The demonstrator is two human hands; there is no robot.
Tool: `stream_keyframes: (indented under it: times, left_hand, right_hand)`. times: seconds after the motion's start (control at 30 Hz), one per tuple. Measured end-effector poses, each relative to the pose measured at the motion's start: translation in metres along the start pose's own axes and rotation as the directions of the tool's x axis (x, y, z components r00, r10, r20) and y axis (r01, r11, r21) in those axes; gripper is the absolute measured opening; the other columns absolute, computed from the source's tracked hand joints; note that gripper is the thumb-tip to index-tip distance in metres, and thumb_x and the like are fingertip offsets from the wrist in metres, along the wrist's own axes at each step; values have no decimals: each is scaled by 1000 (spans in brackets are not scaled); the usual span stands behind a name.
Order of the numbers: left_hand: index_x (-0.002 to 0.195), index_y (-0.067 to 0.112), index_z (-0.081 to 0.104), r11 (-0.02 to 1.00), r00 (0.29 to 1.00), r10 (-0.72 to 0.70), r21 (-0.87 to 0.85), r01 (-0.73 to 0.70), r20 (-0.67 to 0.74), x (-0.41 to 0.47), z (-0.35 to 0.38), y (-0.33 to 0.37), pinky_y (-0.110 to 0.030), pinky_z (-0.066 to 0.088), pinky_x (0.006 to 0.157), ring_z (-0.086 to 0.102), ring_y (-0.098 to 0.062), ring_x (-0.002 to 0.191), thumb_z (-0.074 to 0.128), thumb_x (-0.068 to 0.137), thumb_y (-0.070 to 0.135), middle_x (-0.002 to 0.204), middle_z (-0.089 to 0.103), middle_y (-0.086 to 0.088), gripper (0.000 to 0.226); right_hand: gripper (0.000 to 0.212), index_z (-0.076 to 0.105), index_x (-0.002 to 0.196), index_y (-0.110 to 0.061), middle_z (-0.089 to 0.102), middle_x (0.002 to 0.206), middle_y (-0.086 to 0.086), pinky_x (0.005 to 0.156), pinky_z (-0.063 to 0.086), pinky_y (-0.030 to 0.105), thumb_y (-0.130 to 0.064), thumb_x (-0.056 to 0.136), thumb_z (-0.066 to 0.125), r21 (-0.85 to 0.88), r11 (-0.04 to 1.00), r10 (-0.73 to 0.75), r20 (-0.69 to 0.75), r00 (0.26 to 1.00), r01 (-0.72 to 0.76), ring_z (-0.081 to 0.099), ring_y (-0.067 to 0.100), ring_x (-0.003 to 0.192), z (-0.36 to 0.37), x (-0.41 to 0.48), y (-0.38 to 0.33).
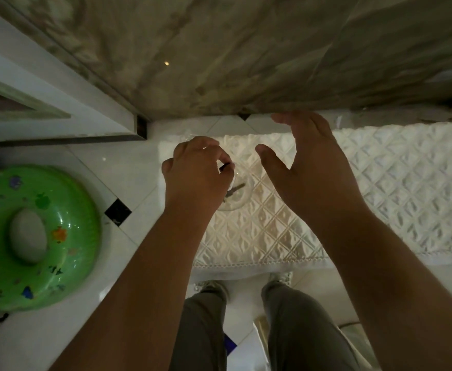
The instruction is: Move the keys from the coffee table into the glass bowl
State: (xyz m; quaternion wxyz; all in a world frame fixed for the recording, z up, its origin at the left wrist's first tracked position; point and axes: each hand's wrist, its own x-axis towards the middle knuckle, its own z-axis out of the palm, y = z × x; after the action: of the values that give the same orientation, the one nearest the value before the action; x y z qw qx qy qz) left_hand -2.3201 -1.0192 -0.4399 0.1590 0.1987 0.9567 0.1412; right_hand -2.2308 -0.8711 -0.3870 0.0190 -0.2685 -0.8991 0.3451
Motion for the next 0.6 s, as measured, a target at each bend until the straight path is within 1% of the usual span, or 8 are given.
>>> stream_keyframes:
  times: [0.07, 0.2, 0.33, 0.5, 0.6]
  left_hand:
    - [91, 34, 71, 1000, 1000, 6, 11, -6, 2, 1, 7, 1, -38, 30, 92, 46, -12, 124, 64, 86, 45, 130, 57, 15, 14]
    - [89, 36, 69, 1000, 1000, 8, 7, -8, 25, 2, 20, -6, -36, 25, 89, 44, -10, 124, 66, 83, 45, 129, 56, 17, 11]
    - [91, 37, 68, 1000, 999, 8, -7, -8, 39, -3, 22, -10, -36, 25, 90, 44, -10, 124, 65, 82, 48, 127, 56, 18, 15]
    - [97, 38, 63, 998, 999, 33, -54, -34, -20, -13, -15, -2, -38, 28, 90, 46, -12, 120, 62, 85, 46, 123, 56, 17, 14]
    - [101, 39, 62, 992, 998, 51, -115, -55, -40, -23, -55, 8, -41, 35, 94, 49, -13, 116, 62, 86, 41, 118, 55, 18, 15]
  right_hand:
    - [49, 50, 135, -23, 49, 139, 0, 93, 46, 34, -40, 92, 64, -2, 1000, -4, -7, 1000, 4, 50, 19, 125, 4, 2, 5]
    - [49, 49, 135, -24, 47, 140, -2, 90, 43, 29, -41, 92, 64, -6, 1000, -4, -14, 1000, 4, 49, 18, 125, 12, 4, 13]
    - [48, 49, 135, -25, 47, 140, -4, 89, 41, 27, -41, 92, 63, -4, 1000, -6, -19, 1000, 6, 48, 16, 125, 17, 2, 17]
    - [48, 50, 135, -24, 47, 140, -5, 86, 37, 25, -41, 92, 64, 11, 1000, -18, -45, 999, 18, 48, 16, 126, 3, -6, -3]
    - [49, 51, 135, -24, 48, 138, -6, 86, 36, 23, -42, 92, 63, 12, 999, -35, -64, 997, 36, 48, 14, 125, -17, -11, -26]
